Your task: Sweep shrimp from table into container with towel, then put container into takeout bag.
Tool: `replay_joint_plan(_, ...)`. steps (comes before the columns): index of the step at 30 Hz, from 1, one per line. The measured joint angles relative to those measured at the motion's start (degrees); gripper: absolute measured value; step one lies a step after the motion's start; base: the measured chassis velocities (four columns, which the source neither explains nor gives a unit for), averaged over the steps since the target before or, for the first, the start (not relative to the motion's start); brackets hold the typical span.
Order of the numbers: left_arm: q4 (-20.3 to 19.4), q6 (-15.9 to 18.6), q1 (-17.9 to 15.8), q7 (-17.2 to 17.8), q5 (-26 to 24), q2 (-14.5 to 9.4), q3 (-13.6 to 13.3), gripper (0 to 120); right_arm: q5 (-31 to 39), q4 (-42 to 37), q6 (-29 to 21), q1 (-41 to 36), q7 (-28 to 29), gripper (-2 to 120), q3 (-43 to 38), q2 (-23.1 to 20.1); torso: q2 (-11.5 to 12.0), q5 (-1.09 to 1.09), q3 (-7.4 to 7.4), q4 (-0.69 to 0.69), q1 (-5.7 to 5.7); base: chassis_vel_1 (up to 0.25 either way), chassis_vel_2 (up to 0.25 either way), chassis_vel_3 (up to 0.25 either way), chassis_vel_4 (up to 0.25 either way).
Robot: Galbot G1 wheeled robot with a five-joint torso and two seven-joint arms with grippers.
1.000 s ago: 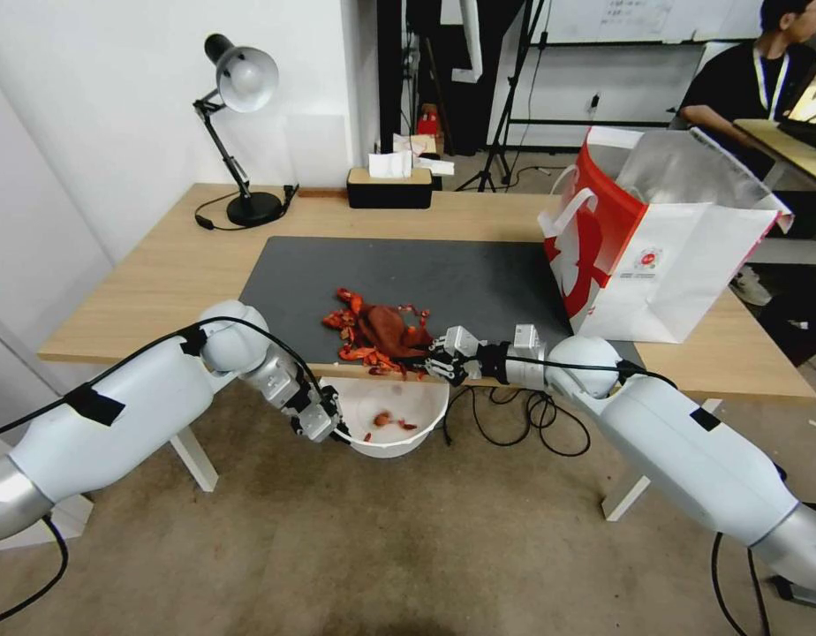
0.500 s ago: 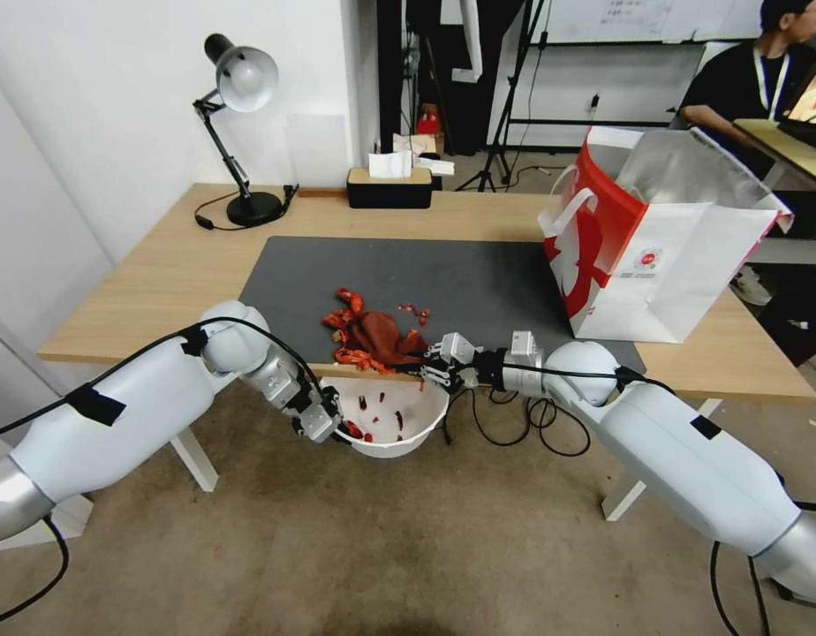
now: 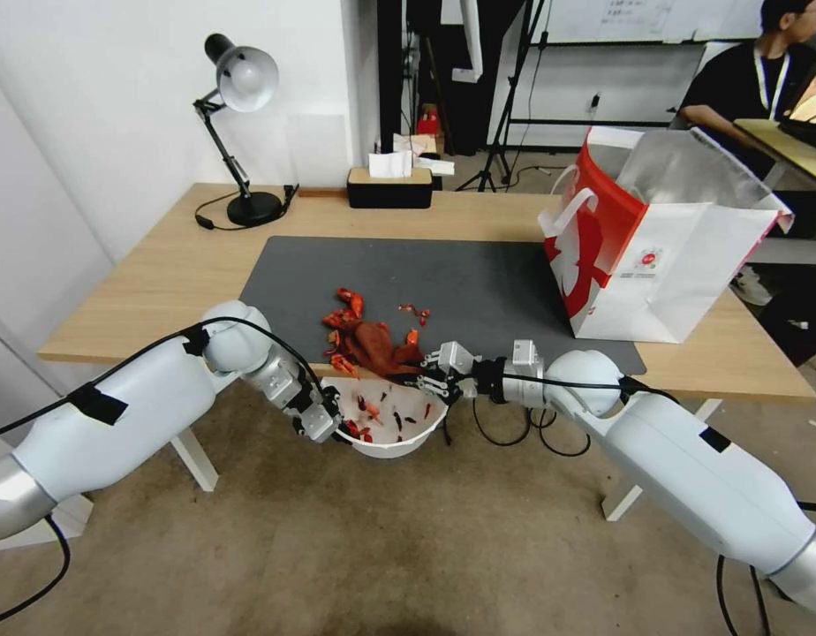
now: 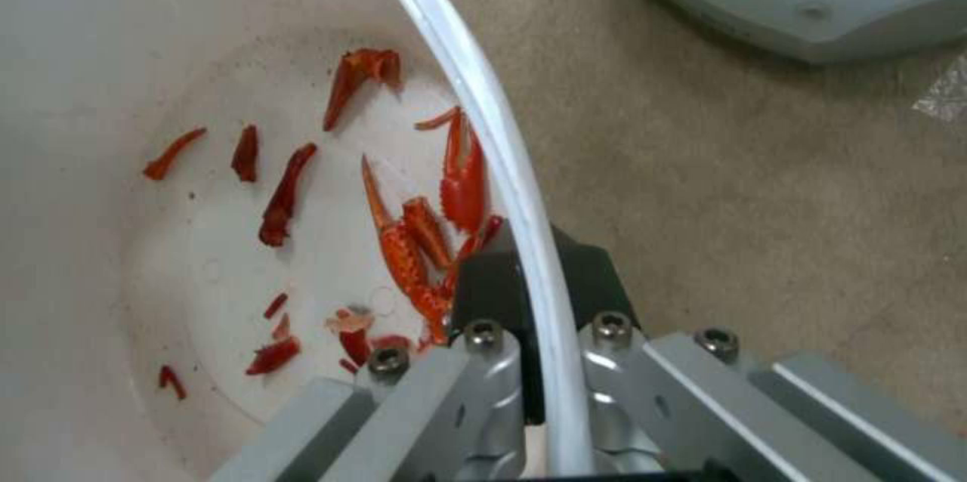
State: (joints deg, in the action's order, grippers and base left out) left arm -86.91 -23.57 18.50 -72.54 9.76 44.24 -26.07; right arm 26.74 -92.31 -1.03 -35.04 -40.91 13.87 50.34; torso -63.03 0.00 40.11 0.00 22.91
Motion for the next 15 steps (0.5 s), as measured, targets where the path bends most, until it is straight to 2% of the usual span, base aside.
replay_joint_plan(15, 0.1, 0.0, 0.5, 0.1, 0.1, -0.2, 0.2, 0, -0.2, -3.1, 0.1, -3.9, 0.2, 6, -3.5, -1.2, 0.0, 0.0, -0.01, 0.0, 0.0, 0.0, 0.0, 0.0, 0.0)
